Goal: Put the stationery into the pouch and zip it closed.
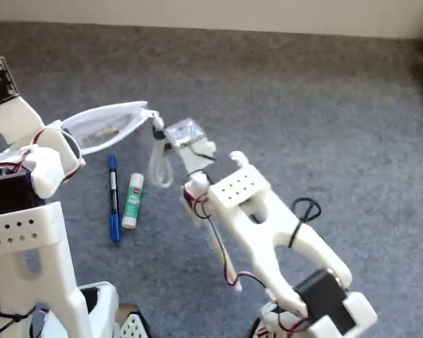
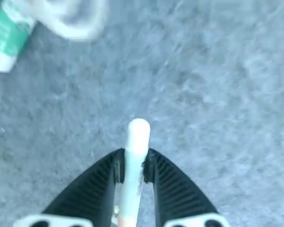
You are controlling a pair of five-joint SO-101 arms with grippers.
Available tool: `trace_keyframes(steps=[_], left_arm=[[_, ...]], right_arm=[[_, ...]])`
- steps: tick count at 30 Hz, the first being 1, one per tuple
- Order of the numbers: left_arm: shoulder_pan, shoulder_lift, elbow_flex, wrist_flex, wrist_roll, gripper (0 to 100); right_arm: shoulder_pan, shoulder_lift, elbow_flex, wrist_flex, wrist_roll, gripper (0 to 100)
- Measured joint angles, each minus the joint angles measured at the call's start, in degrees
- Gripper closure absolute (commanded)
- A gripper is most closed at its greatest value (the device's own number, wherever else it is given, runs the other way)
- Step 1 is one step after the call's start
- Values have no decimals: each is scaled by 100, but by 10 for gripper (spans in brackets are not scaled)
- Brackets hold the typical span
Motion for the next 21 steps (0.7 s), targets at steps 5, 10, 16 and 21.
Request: trace_keyframes(steps=[5, 10, 16, 21], left_arm=[[404, 0, 0, 0, 0, 993], [782, 0, 9, 0, 0, 993], [1108, -35, 246, 0, -167, 993], [1143, -35, 246, 0, -176, 993]], right_arm=[[185, -624, 26, -44, 0, 993], [273, -1152, 448, -466, 0, 993], [273, -2022, 879, -853, 0, 993], [273, -2778, 1327, -1231, 0, 993]])
